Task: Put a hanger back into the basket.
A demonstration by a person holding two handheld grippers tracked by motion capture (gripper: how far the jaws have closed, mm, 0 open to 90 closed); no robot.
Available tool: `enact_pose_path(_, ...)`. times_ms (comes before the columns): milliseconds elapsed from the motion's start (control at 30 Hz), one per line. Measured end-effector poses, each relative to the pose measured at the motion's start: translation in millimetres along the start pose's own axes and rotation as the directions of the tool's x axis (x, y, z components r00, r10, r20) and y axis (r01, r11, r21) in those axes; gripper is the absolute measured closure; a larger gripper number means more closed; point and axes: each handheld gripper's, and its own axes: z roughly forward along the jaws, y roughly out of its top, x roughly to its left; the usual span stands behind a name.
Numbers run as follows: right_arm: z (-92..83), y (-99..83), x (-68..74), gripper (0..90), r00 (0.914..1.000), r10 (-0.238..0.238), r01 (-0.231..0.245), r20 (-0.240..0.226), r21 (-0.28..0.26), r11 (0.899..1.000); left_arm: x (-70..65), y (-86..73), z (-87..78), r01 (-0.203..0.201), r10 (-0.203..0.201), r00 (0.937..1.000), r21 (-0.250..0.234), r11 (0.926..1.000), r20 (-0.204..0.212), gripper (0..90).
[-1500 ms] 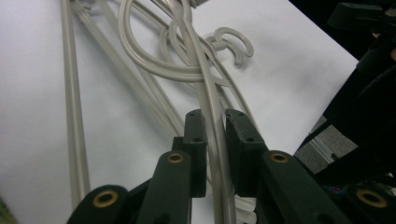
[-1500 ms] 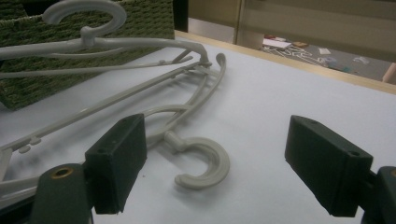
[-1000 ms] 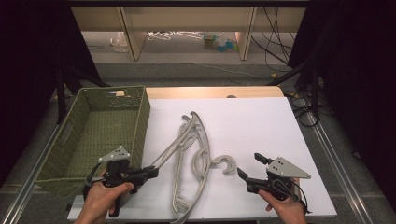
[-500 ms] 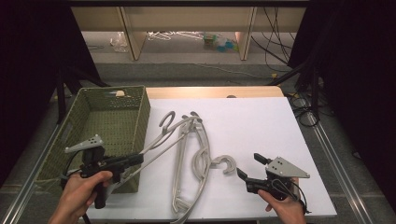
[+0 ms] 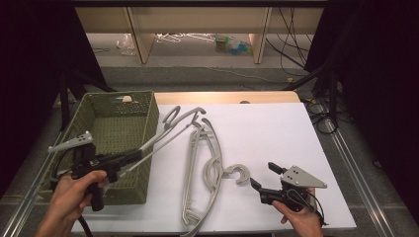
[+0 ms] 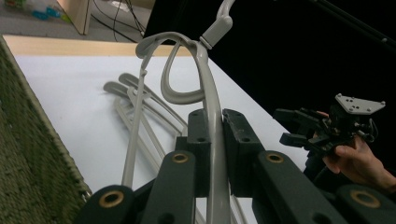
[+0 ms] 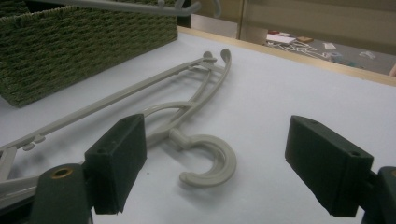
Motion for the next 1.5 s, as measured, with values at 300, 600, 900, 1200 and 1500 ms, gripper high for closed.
enact_pose_path(300, 2.2, -0.3, 0.1, 21.7, 0.9999, -0.011, 0.011, 0.003, -0.024, 1.000, 18.4, 15.6, -23.7, 0.034, -0.036, 0.9992, -0.081, 0.9961, -0.020, 81.3)
enact_pose_path(600, 1.7, 0.5, 1.0, 21.7, 1.0000, -0.006, 0.006, -0.005, 0.004, 1.000, 62.0, 9.4, -56.9, 0.106, -0.120, 0.9891, -0.150, 0.9829, -0.085, 81.3)
enact_pose_path(900, 1.5, 0.6, 0.9, 21.7, 0.9999, -0.004, 0.004, -0.010, 0.002, 1.000, 79.4, 10.0, -87.3, 0.128, -0.150, 0.9838, -0.202, 0.9710, -0.098, 81.3)
enact_pose_path(1200, 1.9, 0.8, 0.0, 21.7, 0.9999, -0.010, 0.010, 0.004, 0.000, 1.000, 97.3, -0.2, -95.5, 0.163, -0.188, 0.9748, -0.187, 0.9686, -0.121, 81.3)
enact_pose_path(1500, 3.9, 0.2, -0.1, 21.7, 1.0000, -0.009, 0.009, -0.002, 0.001, 1.000, 106.5, -4.5, -77.2, 0.148, -0.161, 0.9710, -0.084, 0.9854, -0.177, 81.3)
